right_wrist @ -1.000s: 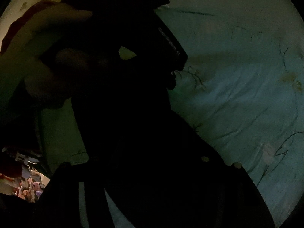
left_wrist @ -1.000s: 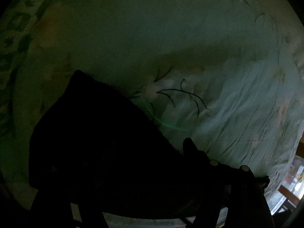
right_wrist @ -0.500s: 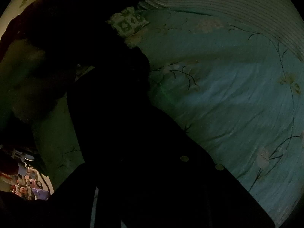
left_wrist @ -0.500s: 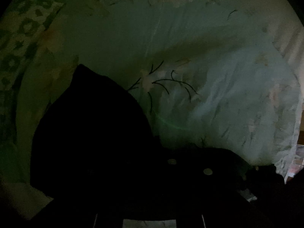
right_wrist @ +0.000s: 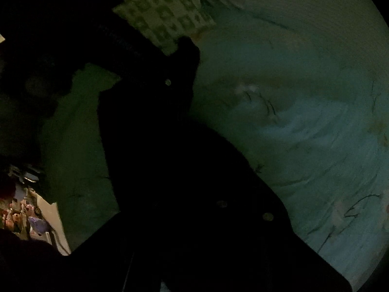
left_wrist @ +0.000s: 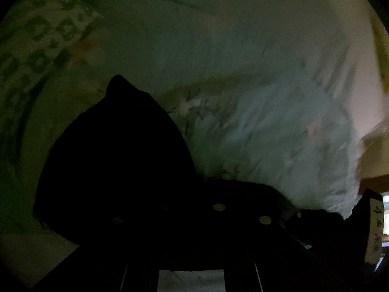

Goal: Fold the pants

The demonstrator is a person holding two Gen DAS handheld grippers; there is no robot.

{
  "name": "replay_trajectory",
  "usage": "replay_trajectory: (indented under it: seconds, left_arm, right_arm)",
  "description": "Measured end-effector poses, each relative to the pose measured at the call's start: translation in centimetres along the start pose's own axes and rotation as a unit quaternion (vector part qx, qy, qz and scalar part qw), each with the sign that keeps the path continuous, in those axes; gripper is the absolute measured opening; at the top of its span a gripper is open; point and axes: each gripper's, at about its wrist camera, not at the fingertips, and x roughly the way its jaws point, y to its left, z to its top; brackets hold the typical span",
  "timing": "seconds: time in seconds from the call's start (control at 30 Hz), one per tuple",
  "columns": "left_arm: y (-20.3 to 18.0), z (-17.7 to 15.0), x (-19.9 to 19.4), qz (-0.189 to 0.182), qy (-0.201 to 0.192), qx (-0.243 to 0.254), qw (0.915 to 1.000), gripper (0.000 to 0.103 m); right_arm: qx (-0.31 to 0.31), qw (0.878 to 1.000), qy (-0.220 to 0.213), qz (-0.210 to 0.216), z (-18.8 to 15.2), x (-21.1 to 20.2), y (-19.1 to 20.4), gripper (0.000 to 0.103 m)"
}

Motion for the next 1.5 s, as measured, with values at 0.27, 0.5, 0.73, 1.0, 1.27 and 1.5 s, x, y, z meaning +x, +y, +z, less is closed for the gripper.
replay_trajectory:
  seconds: [0.27,0.5,0.73,1.0,1.27,1.5]
  left_arm:
    - [4.7,-4.9,-5.4,-0.073,-0.114,-0.049,0.9896,0.003]
    - [9.0,-8.3,-4.6,-0.073,-0.134,-0.088,0.9843,0.004]
    - [11.1,-10.5,-2.9,-0.067,-0.132,-0.109,0.983,0.004]
    - [13.4,-12.2,-1.2,-0.061,-0.104,-0.14,0.9828,0.006]
    - [15.6,-13.0,-0.4,-0.035,-0.086,-0.172,0.9807,0.014]
    - [17.0,-12.9,-2.3,-0.003,-0.096,-0.187,0.9777,0.038]
  right_arm:
    - [-0.002,0.999,-0.032,-0.002,-0.3,-1.6,5.4,0.006]
    - [0.011,1.0,-0.006,-0.013,-1.2,1.9,7.2,0.006]
    - [0.005,1.0,0.017,-0.02,-1.7,3.0,8.1,0.006]
    - [0.004,0.999,0.043,-0.019,-1.9,4.3,8.3,0.006]
    - [0.004,0.998,0.063,-0.015,-2.0,5.5,8.9,0.011]
    - [0.03,0.998,0.055,0.007,-1.9,4.3,8.5,0.038]
